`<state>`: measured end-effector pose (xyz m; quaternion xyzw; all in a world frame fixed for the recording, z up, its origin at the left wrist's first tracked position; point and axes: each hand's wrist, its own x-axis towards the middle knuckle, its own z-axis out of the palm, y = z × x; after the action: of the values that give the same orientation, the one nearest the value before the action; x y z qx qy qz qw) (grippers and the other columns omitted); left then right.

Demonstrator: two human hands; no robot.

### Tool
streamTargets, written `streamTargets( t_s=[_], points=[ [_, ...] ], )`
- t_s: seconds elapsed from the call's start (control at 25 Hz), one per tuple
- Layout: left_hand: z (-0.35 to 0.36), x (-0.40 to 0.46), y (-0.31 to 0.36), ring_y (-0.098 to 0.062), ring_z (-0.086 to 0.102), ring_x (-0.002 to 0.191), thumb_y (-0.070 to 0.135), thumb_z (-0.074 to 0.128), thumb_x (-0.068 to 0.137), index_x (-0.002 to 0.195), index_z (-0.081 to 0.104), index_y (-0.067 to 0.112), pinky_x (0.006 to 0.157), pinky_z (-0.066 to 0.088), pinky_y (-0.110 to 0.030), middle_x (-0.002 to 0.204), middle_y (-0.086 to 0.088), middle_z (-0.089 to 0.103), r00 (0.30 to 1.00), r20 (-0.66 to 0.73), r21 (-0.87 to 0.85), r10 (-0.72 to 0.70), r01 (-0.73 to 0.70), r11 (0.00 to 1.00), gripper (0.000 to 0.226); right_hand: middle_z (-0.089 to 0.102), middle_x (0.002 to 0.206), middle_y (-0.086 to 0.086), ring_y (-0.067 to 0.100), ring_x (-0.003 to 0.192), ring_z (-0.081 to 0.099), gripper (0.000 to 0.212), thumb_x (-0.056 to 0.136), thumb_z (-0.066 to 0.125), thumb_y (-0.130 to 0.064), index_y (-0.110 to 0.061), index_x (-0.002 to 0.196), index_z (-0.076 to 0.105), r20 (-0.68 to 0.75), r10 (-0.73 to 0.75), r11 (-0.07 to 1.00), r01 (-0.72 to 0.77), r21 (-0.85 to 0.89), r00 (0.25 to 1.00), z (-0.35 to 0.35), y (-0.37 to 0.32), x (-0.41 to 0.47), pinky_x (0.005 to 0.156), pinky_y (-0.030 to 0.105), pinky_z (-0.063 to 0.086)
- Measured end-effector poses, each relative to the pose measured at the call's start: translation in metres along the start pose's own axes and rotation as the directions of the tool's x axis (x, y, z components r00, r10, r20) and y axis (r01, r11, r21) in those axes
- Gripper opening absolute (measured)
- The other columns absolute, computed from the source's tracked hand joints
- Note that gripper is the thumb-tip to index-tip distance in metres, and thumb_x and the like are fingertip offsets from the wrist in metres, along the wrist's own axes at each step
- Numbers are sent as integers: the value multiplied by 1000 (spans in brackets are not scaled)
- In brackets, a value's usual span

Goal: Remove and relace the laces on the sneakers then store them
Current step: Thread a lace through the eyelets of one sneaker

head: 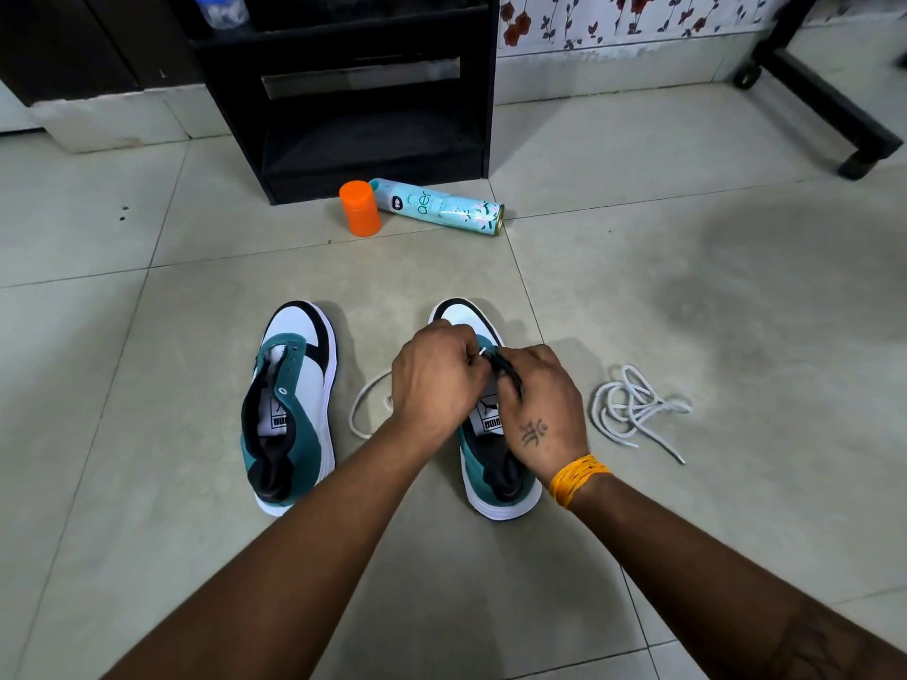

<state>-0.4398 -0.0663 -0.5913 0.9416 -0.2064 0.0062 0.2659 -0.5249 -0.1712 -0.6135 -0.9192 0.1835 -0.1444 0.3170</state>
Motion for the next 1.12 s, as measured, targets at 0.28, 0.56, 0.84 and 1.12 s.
streamTargets(
  t_s=[0.28,0.56,0.84,1.12],
  points=[
    [-5,8,7,-29,61,88,25,60,86,85,67,15,66,41,-34,92,-3,63,988,114,239,106,-131,962,12,62,101,4,25,91,63,36,94,48,-22,-20,121,71,-30,7,999,-6,44,1000,2,4,0,76,40,54],
    [1,7,7,-30,65,73,22,64,78,74,71,15,63,53,-35,74,-3,70,995,24,-20,-96,97,995,11,64,99,5,24,91,63,33,90,55,-19,-19,118,73,-16,-31,996,32,79,999,-2,9,2,74,38,52],
    [22,-2,-3,-15,67,71,17,66,75,67,71,26,63,51,-29,74,9,70,967,-44,-353,-249,218,910,13,69,106,-8,10,96,65,40,85,59,-40,-25,118,76,14,61,964,-63,260,998,-3,8,-1,87,35,54],
    [29,-5,-3,-18,69,80,14,69,83,81,79,24,72,54,-31,90,4,74,962,-86,-387,-259,208,898,14,72,85,-20,2,81,69,26,93,62,-14,-29,108,79,118,98,931,-133,339,988,-7,19,39,84,34,59]
  ],
)
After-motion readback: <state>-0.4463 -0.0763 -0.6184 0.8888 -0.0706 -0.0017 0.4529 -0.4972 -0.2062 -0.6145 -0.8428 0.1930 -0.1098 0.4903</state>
